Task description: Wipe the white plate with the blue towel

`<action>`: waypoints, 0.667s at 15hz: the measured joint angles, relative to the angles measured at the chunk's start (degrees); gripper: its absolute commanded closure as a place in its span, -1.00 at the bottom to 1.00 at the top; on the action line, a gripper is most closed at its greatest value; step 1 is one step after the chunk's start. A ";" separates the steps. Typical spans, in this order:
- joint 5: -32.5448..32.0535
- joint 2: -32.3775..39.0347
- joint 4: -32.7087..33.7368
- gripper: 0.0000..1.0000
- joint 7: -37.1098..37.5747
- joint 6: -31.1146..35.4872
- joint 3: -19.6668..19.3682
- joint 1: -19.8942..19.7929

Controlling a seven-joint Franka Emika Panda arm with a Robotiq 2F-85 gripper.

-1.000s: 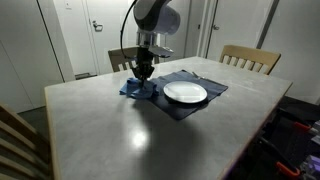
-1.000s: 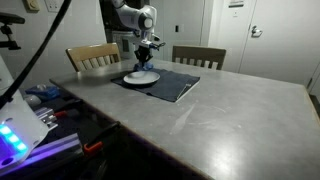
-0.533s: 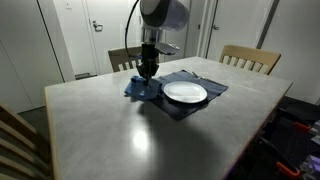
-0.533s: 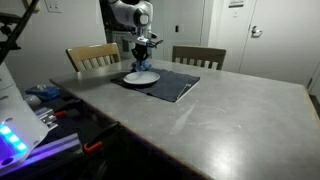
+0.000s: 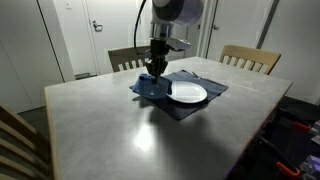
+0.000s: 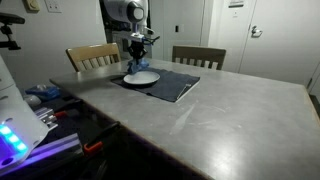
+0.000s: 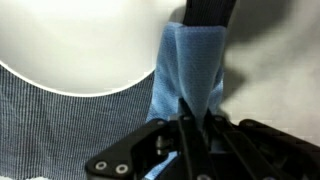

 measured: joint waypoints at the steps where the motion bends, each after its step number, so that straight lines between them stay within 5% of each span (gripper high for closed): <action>1: 0.02 -0.98 -1.53 0.95 0.06 0.32 -0.01 -0.01; 10: 4.21 -7.30 -13.66 0.95 0.57 7.06 -0.34 -1.52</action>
